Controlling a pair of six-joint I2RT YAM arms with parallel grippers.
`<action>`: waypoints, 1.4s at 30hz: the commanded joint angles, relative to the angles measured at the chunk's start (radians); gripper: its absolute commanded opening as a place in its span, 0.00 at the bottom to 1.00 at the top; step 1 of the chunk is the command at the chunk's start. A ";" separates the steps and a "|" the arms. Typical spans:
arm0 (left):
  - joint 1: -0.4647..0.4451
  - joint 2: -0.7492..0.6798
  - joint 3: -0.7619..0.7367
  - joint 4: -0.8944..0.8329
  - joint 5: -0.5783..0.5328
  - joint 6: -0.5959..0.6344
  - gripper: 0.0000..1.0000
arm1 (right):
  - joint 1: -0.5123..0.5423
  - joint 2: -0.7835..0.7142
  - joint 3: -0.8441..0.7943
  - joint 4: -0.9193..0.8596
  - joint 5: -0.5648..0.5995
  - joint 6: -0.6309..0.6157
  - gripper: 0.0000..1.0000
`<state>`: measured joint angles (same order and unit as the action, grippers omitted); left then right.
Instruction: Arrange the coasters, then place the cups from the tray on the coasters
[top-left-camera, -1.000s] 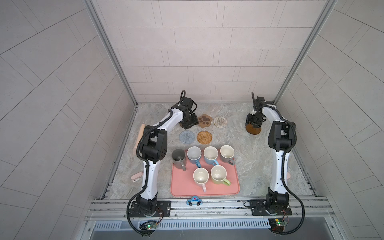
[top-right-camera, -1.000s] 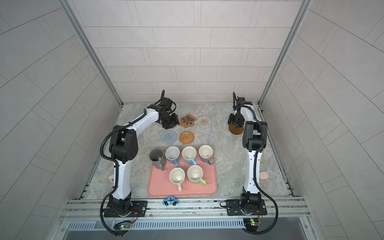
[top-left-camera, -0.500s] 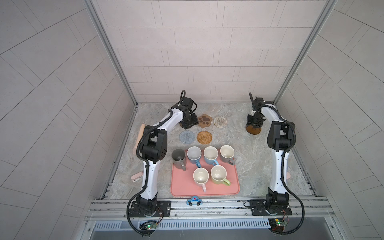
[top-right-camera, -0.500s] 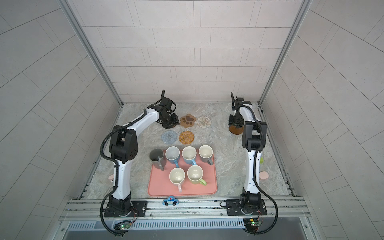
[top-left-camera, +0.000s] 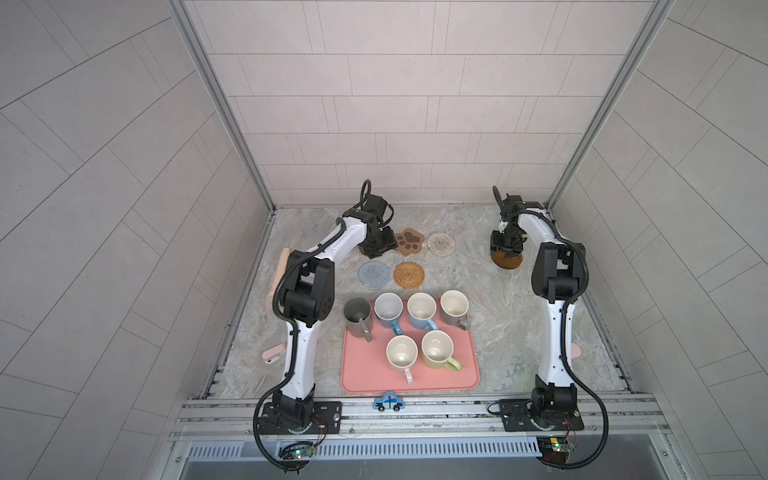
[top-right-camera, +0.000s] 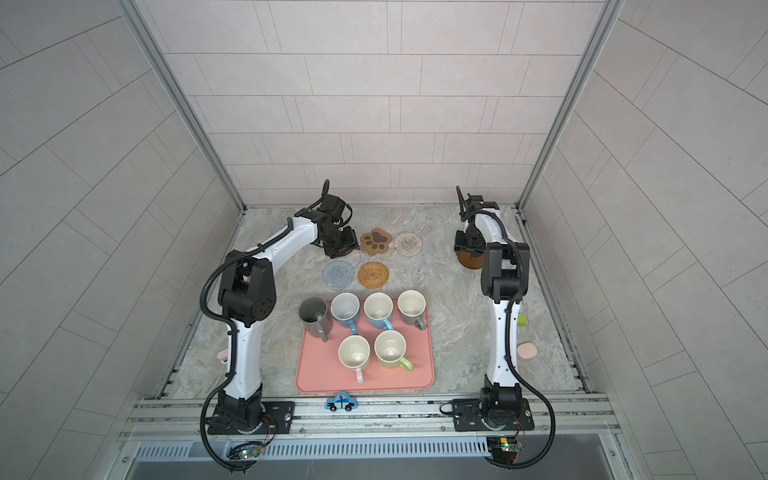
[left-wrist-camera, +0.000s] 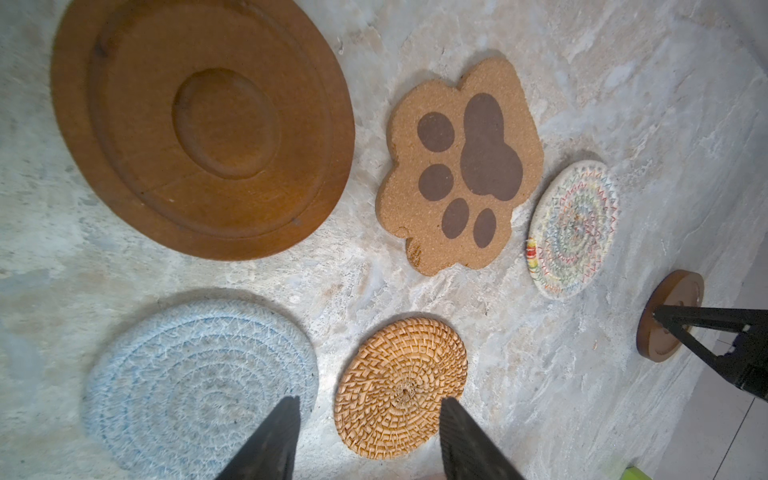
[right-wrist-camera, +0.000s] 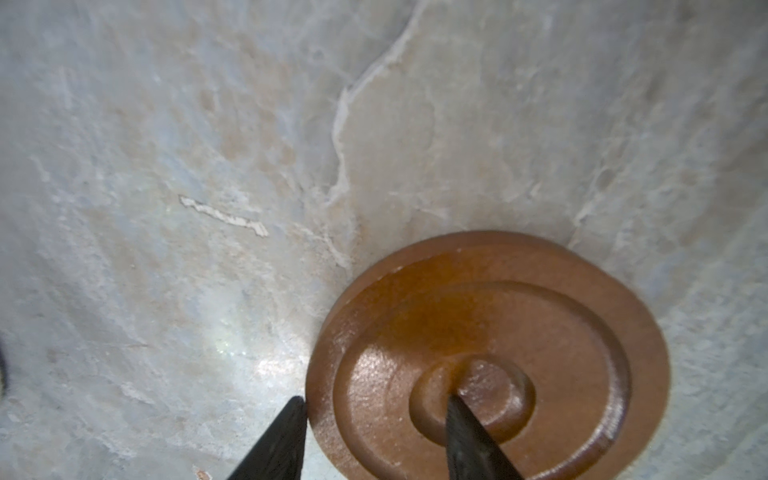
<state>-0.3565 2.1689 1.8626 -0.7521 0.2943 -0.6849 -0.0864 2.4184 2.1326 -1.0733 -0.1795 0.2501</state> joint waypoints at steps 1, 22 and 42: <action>-0.006 -0.032 0.031 -0.001 -0.008 -0.014 0.61 | 0.006 0.036 0.010 -0.048 0.023 -0.005 0.57; -0.006 -0.043 0.003 0.010 -0.013 -0.017 0.61 | 0.041 -0.015 -0.122 -0.046 0.012 -0.009 0.47; -0.007 -0.052 -0.017 0.022 -0.016 -0.025 0.61 | 0.165 -0.124 -0.328 0.009 -0.087 0.017 0.46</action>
<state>-0.3565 2.1651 1.8561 -0.7319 0.2935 -0.6933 0.0261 2.2639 1.8500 -0.9958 -0.1703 0.2470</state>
